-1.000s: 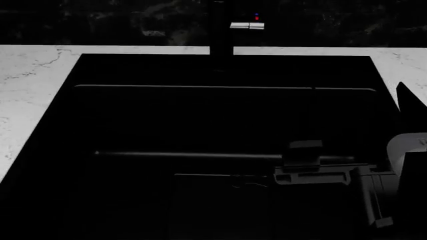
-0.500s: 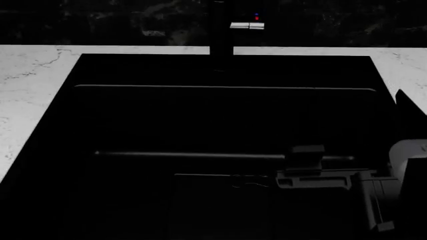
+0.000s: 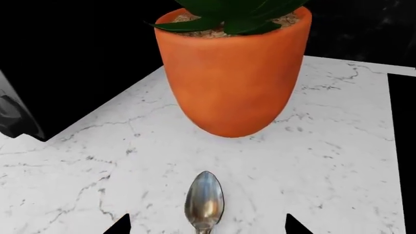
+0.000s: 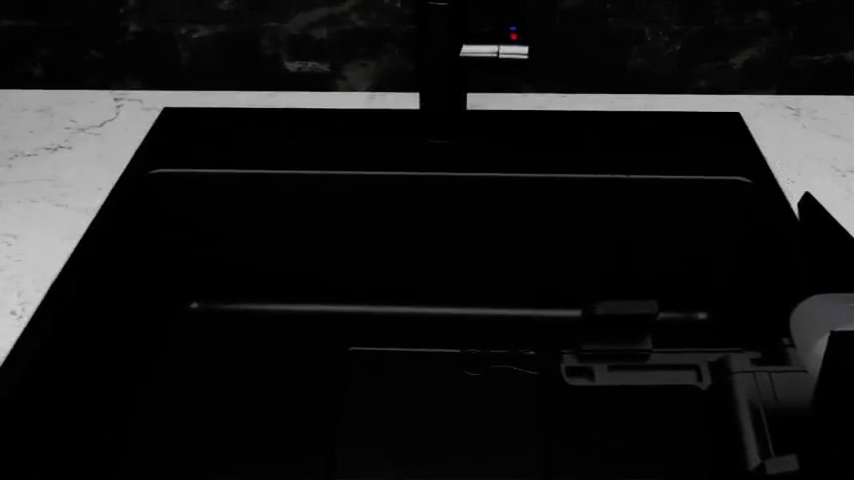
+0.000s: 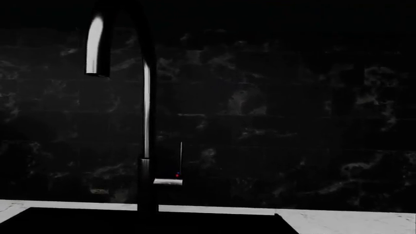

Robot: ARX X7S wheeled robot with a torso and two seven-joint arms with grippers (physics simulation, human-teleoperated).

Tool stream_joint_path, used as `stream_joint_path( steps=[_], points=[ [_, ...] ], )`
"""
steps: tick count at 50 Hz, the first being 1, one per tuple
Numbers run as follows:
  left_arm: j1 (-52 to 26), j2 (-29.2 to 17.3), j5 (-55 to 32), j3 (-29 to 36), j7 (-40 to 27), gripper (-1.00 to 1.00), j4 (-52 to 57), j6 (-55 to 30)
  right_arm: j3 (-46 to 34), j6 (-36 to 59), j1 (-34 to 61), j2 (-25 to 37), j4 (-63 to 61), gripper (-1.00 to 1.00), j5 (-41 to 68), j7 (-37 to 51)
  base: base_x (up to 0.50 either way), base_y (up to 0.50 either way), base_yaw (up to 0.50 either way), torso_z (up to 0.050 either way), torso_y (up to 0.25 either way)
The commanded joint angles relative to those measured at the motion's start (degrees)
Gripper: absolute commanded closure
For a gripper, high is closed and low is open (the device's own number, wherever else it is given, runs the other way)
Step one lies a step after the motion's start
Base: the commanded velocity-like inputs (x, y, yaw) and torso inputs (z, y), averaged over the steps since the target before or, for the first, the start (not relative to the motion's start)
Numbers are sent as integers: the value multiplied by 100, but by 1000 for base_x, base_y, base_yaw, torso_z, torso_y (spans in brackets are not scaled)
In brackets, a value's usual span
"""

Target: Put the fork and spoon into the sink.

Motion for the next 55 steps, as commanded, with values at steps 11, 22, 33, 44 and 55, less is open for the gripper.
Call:
stream_joint_path(
  steps=[11,22,33,44,55],
  points=[
    [465,-198,-41,-100,264,-100,-719,675,24,-62,-81,22,2,-100,-11,28,0,0,0,0,0],
    [720,-196,81,-132,260,-100,-898,959,25,-109,-152,76,-63,-100,-67,90,0,0,0,0,0],
    [972,-263,270,248,331,-100,-1070,1346,27,-232,-262,137,-76,-100,-125,134,0,0,0,0,0],
    [1216,-277,462,620,316,-100,-1169,1626,34,-319,-336,130,-9,-100,-139,109,0,0,0,0,0],
    [1508,-174,477,522,345,-100,-1324,1815,58,-311,-345,134,-21,-100,-128,111,1,0,0,-1,0]
  ],
)
